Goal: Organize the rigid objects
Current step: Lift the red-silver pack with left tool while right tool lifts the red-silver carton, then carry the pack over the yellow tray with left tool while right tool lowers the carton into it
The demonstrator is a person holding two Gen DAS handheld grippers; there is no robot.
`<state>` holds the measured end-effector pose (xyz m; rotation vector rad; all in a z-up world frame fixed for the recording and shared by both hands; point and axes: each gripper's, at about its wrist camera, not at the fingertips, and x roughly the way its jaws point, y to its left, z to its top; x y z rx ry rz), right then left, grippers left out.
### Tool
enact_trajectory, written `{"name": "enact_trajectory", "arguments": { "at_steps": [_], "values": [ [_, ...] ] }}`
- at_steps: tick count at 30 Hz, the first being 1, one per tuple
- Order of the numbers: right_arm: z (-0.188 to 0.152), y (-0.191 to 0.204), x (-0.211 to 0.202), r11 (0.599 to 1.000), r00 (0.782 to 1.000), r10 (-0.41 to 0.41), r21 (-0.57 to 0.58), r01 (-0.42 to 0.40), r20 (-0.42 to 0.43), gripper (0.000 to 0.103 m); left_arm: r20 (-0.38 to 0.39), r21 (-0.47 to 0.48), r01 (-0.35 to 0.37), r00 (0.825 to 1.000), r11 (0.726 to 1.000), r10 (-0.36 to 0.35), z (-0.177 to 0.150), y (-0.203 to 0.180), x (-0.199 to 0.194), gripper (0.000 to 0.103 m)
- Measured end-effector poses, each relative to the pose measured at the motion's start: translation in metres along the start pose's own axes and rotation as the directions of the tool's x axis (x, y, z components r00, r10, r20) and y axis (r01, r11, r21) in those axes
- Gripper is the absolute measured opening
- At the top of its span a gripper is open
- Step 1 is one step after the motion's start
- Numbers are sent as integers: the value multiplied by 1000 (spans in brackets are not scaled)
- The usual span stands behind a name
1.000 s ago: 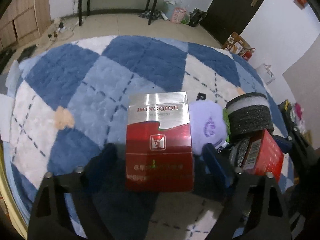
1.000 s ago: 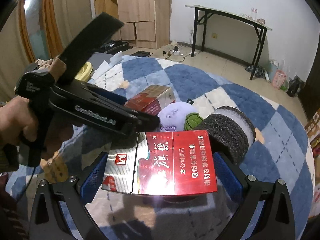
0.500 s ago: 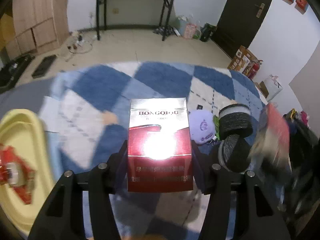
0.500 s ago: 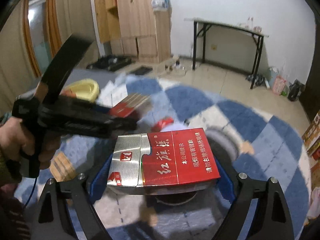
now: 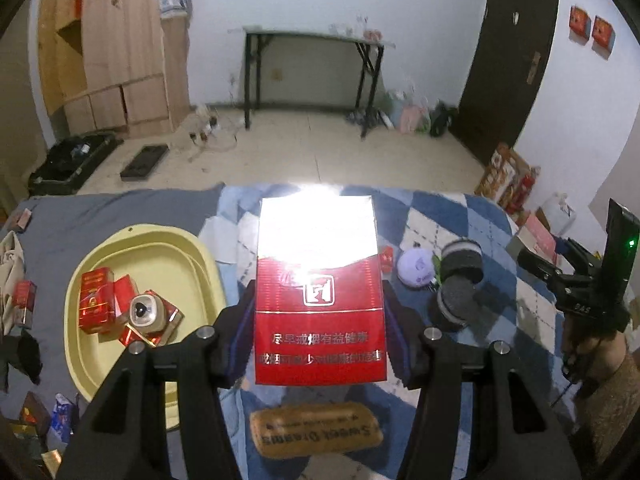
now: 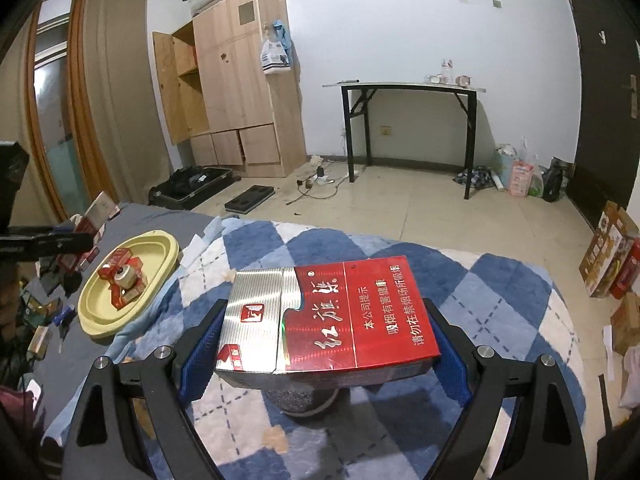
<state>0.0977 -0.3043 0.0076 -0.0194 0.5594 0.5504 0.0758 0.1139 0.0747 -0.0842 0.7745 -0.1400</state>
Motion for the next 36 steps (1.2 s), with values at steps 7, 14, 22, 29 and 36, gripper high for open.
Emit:
{"name": "enact_trajectory", "arguments": {
  "at_steps": [7,14,22,29,36],
  "values": [
    [1,9,8,1000,1000,15,-23,-15,-16,90,-23,-83,-38,999,996,37,-4,8,22,57],
    [0,13,15,998,999,29,-50,-30,-33,90,-11,-67,-25,1000,997,25,-4,8,20,58],
    [-2,18,28,996,997,48,-70,-53,-65,90,-42,-62,-29,999,998,26,-2,8,37,57],
    [-3,19,41,995,995,59,-80,-66,-86,90,-63,-73,-30,998,997,26,-4,12,45,58],
    [-1,15,44,995,994,64,-69,-70,-92,90,-63,-76,-28,998,997,24,-4,12,43,58]
  ]
}}
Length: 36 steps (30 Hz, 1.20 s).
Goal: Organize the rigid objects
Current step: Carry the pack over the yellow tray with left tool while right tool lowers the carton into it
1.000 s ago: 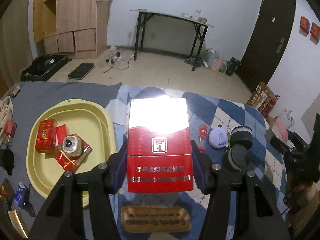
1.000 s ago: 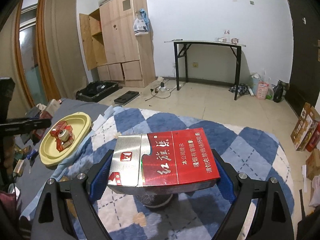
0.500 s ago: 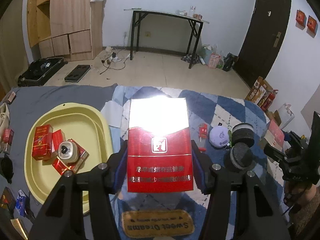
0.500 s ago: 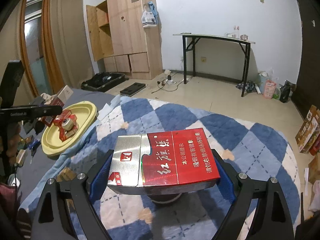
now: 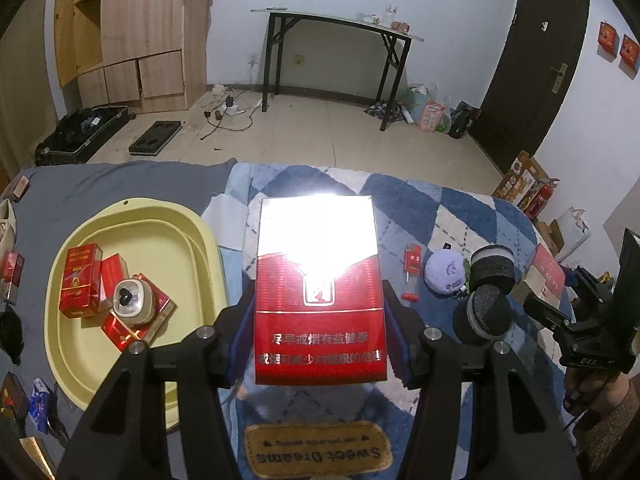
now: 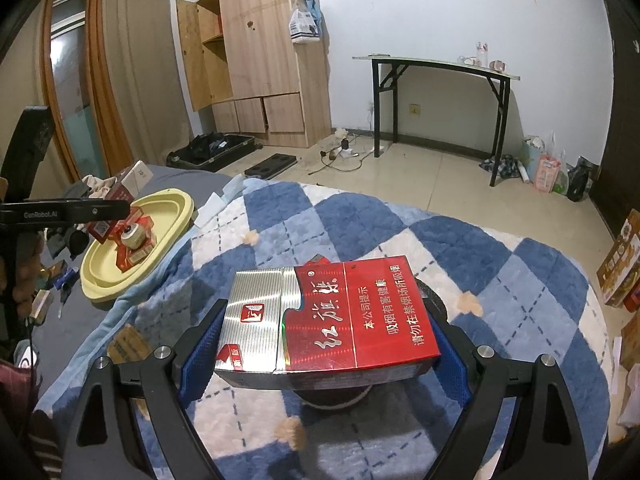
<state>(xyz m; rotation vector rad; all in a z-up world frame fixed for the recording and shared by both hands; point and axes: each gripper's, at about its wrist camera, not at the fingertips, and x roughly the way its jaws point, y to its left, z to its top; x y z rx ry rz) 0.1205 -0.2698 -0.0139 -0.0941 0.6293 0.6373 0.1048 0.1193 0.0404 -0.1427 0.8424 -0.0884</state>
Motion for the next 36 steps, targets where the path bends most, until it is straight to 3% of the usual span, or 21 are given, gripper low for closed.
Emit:
{"name": "enact_trajectory", "arguments": {
  "at_steps": [10,13,18,23,29,33,36],
  "values": [
    [-2,3,-3,1000,1000,-1,0,1,13,90,0,-7,-41,999,999,41,3,14,-15,58],
    [0,7,-6,1000,1000,-5,-7,5,14,90,36,-58,-45,998,997,47,9,37,-26,58],
    [4,34,-17,998,999,43,-39,-42,30,90,34,-137,-149,987,979,155,14,89,-41,58],
    [13,91,-14,984,988,153,-99,-151,15,90,-27,-317,-158,987,935,157,-4,161,-57,58],
    [29,198,32,931,964,258,-251,-265,-63,90,-141,-330,-231,971,915,194,-40,204,-40,58],
    [34,258,82,901,954,268,-315,-298,-136,90,-274,-374,-257,949,891,159,-61,229,-8,58],
    [35,288,118,888,954,234,-359,-289,-188,90,-309,-406,-247,943,880,123,-72,238,8,58]
  ]
}}
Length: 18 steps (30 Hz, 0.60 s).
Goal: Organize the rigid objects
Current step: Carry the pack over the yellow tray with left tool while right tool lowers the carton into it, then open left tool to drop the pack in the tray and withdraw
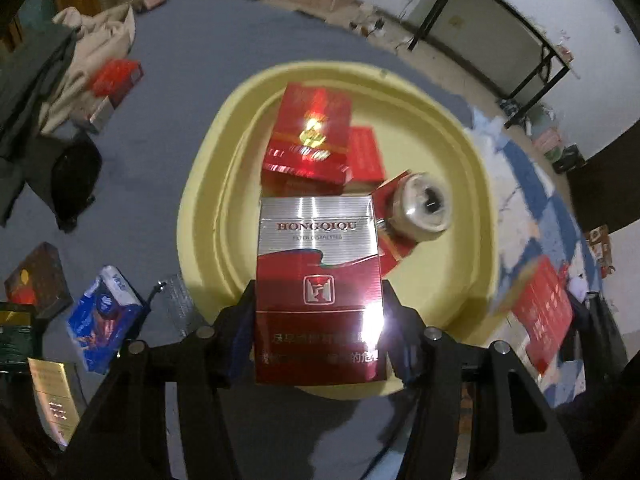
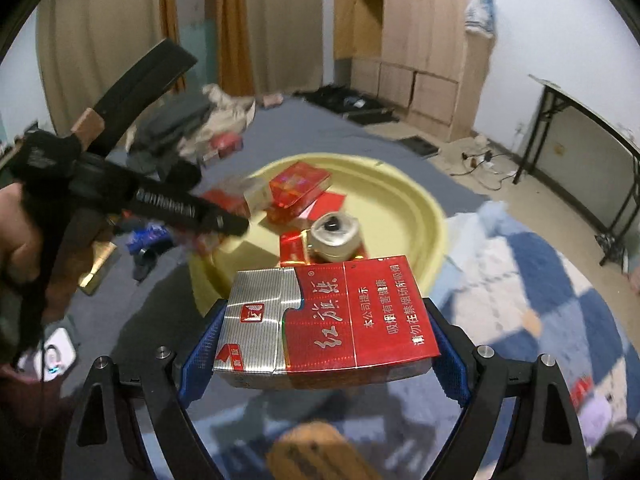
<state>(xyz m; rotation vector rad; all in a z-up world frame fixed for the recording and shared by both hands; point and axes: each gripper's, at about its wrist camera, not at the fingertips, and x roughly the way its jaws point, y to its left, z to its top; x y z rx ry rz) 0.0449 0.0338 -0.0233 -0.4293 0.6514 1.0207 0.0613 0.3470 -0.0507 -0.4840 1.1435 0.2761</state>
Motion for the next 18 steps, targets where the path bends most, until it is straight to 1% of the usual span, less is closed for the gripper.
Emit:
{"name": "enact_trajectory", "arguments": {
  "at_steps": [4,6,9,11,13,14,15,16,17,18],
  "values": [
    [13,4,41,1000,999,-14,-4,14,-50,90,-6,-21,10,1000,1000,-11,2,7,12,58],
    [17,4,58,1000,997,-21,-6,21,-77,90,2,-14,14,1000,1000,-14,3,7,16,58],
    [24,0,78,999,993,-32,-27,29,-116,90,-6,9,27,1000,1000,-27,4,4,26,58],
    [26,5,97,998,989,-42,-45,36,-140,90,-15,13,13,1000,1000,-13,5,2,30,59],
    [24,8,111,997,986,-50,-61,40,-157,90,-13,5,26,1000,1000,-26,6,0,29,67],
    [25,8,115,997,986,-49,-67,38,-162,91,-6,-8,43,999,999,-43,7,0,25,76],
    [25,9,117,997,986,-52,-69,41,-161,91,2,-18,56,998,998,-56,7,0,23,81],
    [25,8,119,997,987,-46,-67,36,-153,91,14,-24,78,997,997,-77,7,-1,19,82],
    [25,7,118,998,990,-30,-62,22,-135,92,25,-23,100,995,995,-100,8,-2,14,87],
    [25,6,116,999,993,-18,-53,12,-117,95,39,-14,109,993,994,-109,9,-6,8,94]
  ]
}}
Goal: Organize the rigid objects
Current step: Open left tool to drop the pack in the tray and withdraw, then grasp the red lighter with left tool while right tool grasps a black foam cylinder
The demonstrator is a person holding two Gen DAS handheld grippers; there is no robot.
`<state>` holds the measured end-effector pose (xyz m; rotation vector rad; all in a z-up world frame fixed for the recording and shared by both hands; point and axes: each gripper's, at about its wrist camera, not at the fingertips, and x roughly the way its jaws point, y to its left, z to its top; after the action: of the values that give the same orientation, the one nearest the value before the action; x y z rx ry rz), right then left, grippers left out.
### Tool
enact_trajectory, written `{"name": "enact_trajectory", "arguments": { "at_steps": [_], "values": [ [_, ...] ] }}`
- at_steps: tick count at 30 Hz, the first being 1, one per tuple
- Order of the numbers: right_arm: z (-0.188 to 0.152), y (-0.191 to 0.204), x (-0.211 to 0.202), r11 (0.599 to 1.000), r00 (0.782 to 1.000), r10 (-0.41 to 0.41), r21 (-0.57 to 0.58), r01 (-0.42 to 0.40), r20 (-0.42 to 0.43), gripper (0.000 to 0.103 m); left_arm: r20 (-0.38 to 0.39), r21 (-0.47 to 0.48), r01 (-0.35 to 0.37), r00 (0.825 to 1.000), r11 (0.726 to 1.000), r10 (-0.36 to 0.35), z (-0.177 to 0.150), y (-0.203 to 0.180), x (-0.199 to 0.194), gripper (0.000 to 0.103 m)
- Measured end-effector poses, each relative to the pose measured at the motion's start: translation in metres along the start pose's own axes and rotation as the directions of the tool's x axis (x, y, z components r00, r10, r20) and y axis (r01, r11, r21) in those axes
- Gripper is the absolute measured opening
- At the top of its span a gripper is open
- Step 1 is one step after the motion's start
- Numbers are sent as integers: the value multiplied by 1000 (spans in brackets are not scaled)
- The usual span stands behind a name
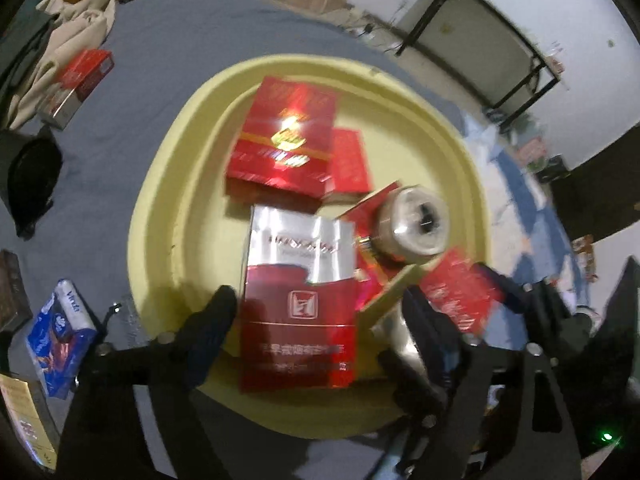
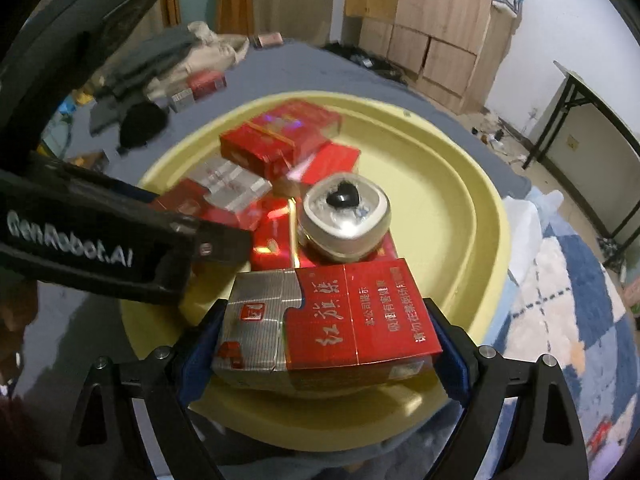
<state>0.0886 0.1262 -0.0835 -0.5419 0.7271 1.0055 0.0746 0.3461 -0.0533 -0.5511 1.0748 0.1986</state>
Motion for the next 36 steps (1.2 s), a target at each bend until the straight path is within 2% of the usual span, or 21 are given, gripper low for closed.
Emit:
{"name": "enact_trajectory", "arguments": {
  "at_steps": [2,6,10,13,15,17,19,21,24,26,29,31,33,34,36],
  "values": [
    [-3,-5,-8,999,1000,9,34,-10,24,101,48,22,9,999,1000,-10,1,-11,-15,98],
    [-18,-19,-45,992,997,6,126,-16,83,102,127,88,57,990,994,-68,2,-49,-42,103],
    [-52,-46,-97,973,991,-46,230,16,126,103,122,210,117,982,971,-145,-9,-107,-50,103],
    [-90,-74,-141,954,982,-134,285,92,132,103,90,351,116,984,929,-157,-27,-157,-45,103],
    [-118,-94,-171,939,967,-220,298,174,131,103,66,458,122,983,880,-171,-44,-187,-41,103],
    [-149,-121,-201,909,942,-313,324,260,122,103,30,531,146,981,835,-191,-61,-214,-33,103],
    [-182,-160,-232,866,921,-376,393,310,103,103,-5,554,155,983,818,-183,-69,-232,-21,103],
    [-203,-189,-248,828,910,-409,444,344,58,103,-38,562,155,986,813,-162,-73,-253,-3,103],
    [-230,-238,-248,788,939,-338,529,315,-56,101,-59,563,156,987,812,-149,-80,-280,20,103],
    [-239,-255,-243,752,945,-314,585,305,-90,101,-60,593,154,987,791,-147,-89,-296,32,103],
    [-250,-272,-239,666,968,-249,722,189,-24,102,-36,647,112,992,754,-117,-98,-315,58,103],
    [-254,-286,-229,608,977,-212,780,147,-18,102,-40,654,110,993,749,-110,-98,-319,72,102],
    [-260,-300,-219,565,987,-161,817,110,-22,101,-66,648,140,990,749,-128,-96,-322,86,101],
    [-262,-308,-214,536,989,-144,839,92,-17,101,-70,651,146,989,745,-133,-96,-324,92,99],
    [-264,-326,-206,485,994,-110,873,46,8,101,-65,660,146,988,737,-137,-96,-327,102,89]
  ]
}}
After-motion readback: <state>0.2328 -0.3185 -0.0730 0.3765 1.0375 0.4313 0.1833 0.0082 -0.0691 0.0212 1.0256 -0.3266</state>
